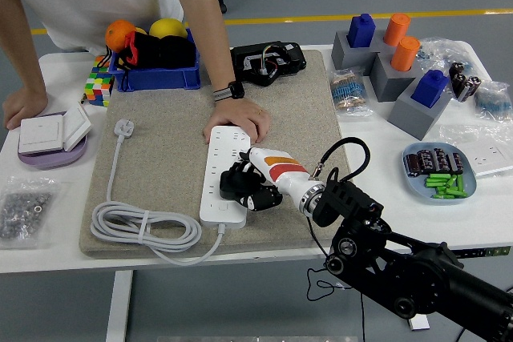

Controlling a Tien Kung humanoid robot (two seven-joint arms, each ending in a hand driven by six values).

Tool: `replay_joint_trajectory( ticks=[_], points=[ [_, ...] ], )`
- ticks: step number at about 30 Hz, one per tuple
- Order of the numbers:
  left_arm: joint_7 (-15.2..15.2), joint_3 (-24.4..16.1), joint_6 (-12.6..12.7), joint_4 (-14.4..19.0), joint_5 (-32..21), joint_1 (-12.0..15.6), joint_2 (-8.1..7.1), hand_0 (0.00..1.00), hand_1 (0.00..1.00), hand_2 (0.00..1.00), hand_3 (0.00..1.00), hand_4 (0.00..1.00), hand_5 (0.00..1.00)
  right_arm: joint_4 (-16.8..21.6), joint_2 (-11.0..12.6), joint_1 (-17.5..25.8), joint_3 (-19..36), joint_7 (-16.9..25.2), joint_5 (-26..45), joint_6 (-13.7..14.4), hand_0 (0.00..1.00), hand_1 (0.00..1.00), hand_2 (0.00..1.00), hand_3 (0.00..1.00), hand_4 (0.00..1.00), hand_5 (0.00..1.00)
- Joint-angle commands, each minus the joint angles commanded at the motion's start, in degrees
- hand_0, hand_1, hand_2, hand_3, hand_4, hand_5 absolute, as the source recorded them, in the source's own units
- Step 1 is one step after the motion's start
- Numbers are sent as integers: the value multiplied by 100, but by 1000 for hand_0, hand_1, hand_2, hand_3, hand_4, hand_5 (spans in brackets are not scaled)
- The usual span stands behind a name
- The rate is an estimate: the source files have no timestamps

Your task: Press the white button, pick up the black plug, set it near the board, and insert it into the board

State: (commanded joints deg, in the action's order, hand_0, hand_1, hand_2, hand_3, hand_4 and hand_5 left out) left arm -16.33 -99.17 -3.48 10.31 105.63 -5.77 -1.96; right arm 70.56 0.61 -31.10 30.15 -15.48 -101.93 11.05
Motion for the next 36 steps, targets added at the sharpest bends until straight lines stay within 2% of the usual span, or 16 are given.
replay_joint_trajectory(
  ticks=[9, 10, 15, 16, 21, 22, 27, 28, 33, 34, 36],
  points=[
    [-2, -19, -2, 0, 22, 15, 3, 624, 630, 636, 697, 554, 400, 122, 7, 11, 114, 46, -59, 1, 390, 381, 417, 544, 771, 2],
    [-2, -18, -1, 0, 18, 11, 4, 624, 629, 636, 697, 554, 400, 139, 6, 8, 129, 54, -70, -4, 452, 465, 476, 593, 732, 2],
    [-2, -22, -3, 0, 19, 2, 4, 624, 629, 636, 697, 554, 400, 199, 15, 0, 182, 61, -67, -30, 452, 465, 476, 593, 732, 2],
    [-2, -20, -3, 0, 16, 1, 3, 624, 630, 636, 697, 554, 399, 213, 19, -6, 190, 65, -60, -34, 481, 511, 534, 632, 786, 2],
    [1, -26, 2, 0, -1, -1, 9, 624, 630, 636, 697, 554, 399, 264, 21, -25, 220, 67, 36, -76, 481, 511, 534, 632, 786, 2],
    [0, -27, 2, 0, -5, -1, 10, 624, 630, 636, 697, 554, 399, 264, 19, -24, 218, 59, 52, -88, 499, 571, 597, 797, 943, 61],
    [2, -26, 2, 0, -9, -4, 12, 624, 630, 636, 697, 554, 399, 246, 12, -11, 213, 57, 78, -121, 499, 571, 597, 797, 943, 61],
    [2, -31, 3, 0, -8, -4, 13, 624, 630, 636, 697, 554, 400, 245, 11, -10, 213, 55, 81, -125, 535, 652, 684, 844, 982, 88],
    [2, -40, 5, 0, -7, -1, 15, 624, 630, 636, 697, 554, 400, 284, 17, -5, 238, 18, 58, -159, 535, 652, 684, 844, 982, 88],
    [2, -42, 5, 0, -6, 0, 15, 623, 630, 636, 697, 554, 400, 299, 19, -4, 246, 9, 57, -170, 577, 684, 709, 848, 998, 135],
    [2, -40, 5, 0, -11, 0, 15, 623, 630, 636, 697, 554, 400, 336, 26, -1, 272, -15, 62, -214, 577, 684, 709, 848, 998, 135]
  ],
)
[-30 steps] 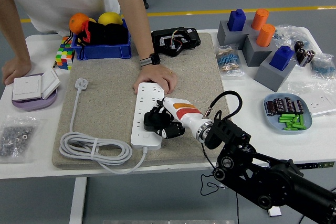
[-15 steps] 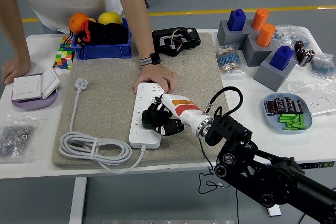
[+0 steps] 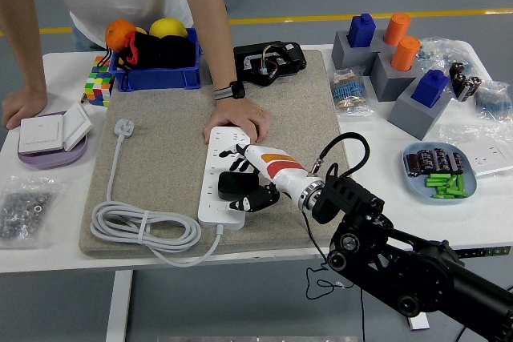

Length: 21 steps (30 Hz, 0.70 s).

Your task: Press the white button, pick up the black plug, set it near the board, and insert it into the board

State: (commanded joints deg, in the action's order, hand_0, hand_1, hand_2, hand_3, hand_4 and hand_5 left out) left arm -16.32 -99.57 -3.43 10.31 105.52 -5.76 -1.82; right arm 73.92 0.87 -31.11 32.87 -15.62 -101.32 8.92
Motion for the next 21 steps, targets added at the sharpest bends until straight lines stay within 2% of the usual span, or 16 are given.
replay_joint_trajectory(
  ticks=[3, 4, 9, 10, 15, 16, 21],
  points=[
    [0, -4, 2, 0, -2, -4, 1, 623, 630, 636, 697, 554, 400, 68, 12, 2, 51, -34, -21, -82, 577, 684, 709, 848, 998, 135],
    [2, -5, 2, 0, -1, -4, 1, 624, 629, 636, 697, 554, 400, 100, 18, 6, 74, -34, -30, -102, 813, 834, 818, 897, 998, 194],
    [2, -10, 2, 0, 9, -9, 2, 624, 629, 636, 697, 554, 400, 399, 75, 66, 260, -39, -193, -134, 813, 834, 818, 897, 998, 194],
    [1, -17, 2, 0, 16, -10, 4, 624, 630, 636, 697, 554, 400, 465, 92, 81, 298, -33, -222, -134, 905, 882, 855, 915, 998, 261],
    [7, -20, 7, 0, 11, -13, 15, 624, 630, 636, 697, 554, 400, 975, 292, 303, 703, 104, -375, -83, 905, 882, 855, 915, 998, 261],
    [10, -19, 8, 0, 10, -13, 16, 624, 630, 636, 696, 553, 400, 1033, 325, 344, 777, 137, -373, -65, 951, 912, 870, 912, 998, 388],
    [13, -33, 9, 0, 14, -17, 25, 624, 630, 636, 696, 553, 400, 1311, 581, 671, 1344, 472, -263, 142, 951, 912, 870, 912, 998, 388]
  ],
)
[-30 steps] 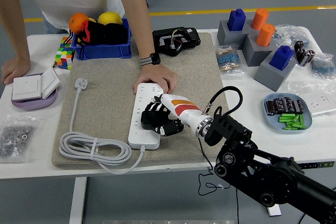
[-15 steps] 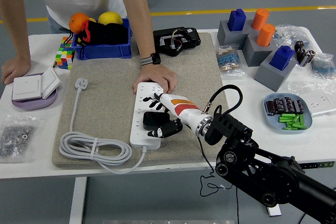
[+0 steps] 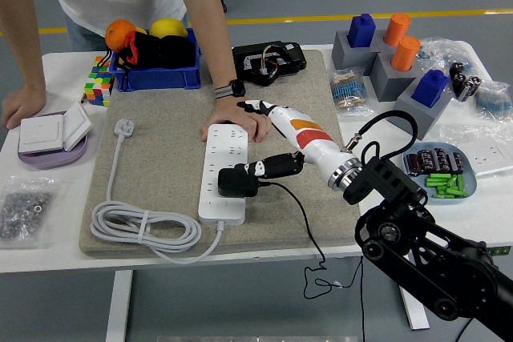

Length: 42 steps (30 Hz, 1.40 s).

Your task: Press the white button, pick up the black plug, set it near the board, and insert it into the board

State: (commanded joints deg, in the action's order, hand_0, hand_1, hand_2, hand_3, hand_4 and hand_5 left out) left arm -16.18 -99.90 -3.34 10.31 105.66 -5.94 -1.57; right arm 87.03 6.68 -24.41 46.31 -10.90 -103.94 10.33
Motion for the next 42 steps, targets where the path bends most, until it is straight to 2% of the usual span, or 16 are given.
replay_joint_trajectory(
  ticks=[1, 6, 7, 8, 12, 14, 19, 20, 25, 26, 42],
  points=[
    [-1, -1, 0, 0, 4, -5, 3, 624, 630, 636, 695, 554, 403, 39, 68, 82, 128, 90, 23, 57, 967, 918, 878, 906, 998, 578],
    [3, 1, -6, 0, 25, -24, 9, 624, 630, 636, 695, 554, 403, 131, 315, 496, 720, 469, 204, 307, 967, 918, 878, 906, 998, 578],
    [6, 12, -6, 0, 9, -30, 12, 624, 630, 635, 697, 553, 398, 134, 364, 623, 874, 568, 243, 365, 971, 918, 877, 894, 998, 655],
    [8, 10, -5, 0, 5, -32, 14, 624, 630, 635, 697, 553, 398, 128, 391, 723, 1019, 623, 266, 396, 971, 918, 877, 894, 998, 655],
    [7, -9, -9, 0, 32, -33, 23, 624, 630, 635, 697, 553, 398, 120, 454, 1037, 1502, 733, 276, 456, 971, 918, 877, 894, 998, 655],
    [9, 7, -14, 0, 32, -36, 24, 624, 630, 636, 696, 553, 398, 115, 506, 1227, 1724, 805, 333, 490, 974, 917, 879, 893, 998, 689],
    [8, -1, -22, 0, 67, -37, 27, 624, 630, 636, 697, 554, 397, 91, 613, 1701, 1993, 865, 491, 501, 974, 917, 879, 893, 998, 689],
    [9, 7, -23, 0, 61, -36, 29, 624, 630, 636, 697, 554, 397, 89, 616, 1790, 2040, 866, 504, 509, 982, 943, 905, 909, 998, 735],
    [13, 18, -32, 0, 85, -27, 29, 624, 630, 636, 697, 554, 397, 94, 524, 2104, 2363, 897, 617, 571, 982, 943, 905, 909, 998, 735],
    [14, 16, -33, 0, 96, -24, 26, 624, 630, 636, 697, 554, 397, 100, 497, 2145, 2449, 901, 613, 580, 989, 955, 930, 949, 998, 920],
    [48, 62, -58, 0, 159, -59, 32, 624, 630, 636, 697, 556, 397, 203, 246, 2441, 3519, 1031, 505, 639, 980, 947, 923, 937, 998, 933]
  ],
)
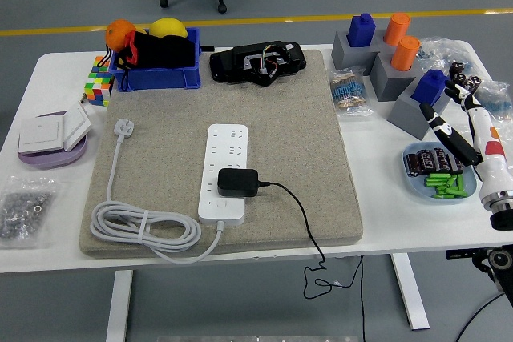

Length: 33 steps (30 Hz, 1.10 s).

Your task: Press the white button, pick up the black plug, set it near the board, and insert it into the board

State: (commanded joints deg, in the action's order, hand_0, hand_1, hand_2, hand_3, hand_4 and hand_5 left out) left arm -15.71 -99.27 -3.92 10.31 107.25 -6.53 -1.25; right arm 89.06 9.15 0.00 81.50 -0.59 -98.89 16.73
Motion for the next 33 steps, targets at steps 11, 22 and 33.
replay_joint_trajectory(
  ticks=[11, 22, 33],
  points=[
    [-1, -60, 8, 0, 19, 31, 37, 627, 630, 636, 697, 557, 397, 100, -83, 70, 372, 114, -70, 47, 981, 936, 914, 927, 998, 909],
    [4, -36, 13, 0, -35, 4, 66, 625, 630, 636, 697, 560, 399, 140, -134, 86, 619, 183, -93, 96, 977, 916, 900, 918, 998, 893],
    [10, -38, 15, 0, -40, -12, 61, 626, 630, 636, 698, 560, 397, 156, -162, 80, 703, 122, -150, 66, 973, 905, 885, 901, 998, 867]
  ],
)
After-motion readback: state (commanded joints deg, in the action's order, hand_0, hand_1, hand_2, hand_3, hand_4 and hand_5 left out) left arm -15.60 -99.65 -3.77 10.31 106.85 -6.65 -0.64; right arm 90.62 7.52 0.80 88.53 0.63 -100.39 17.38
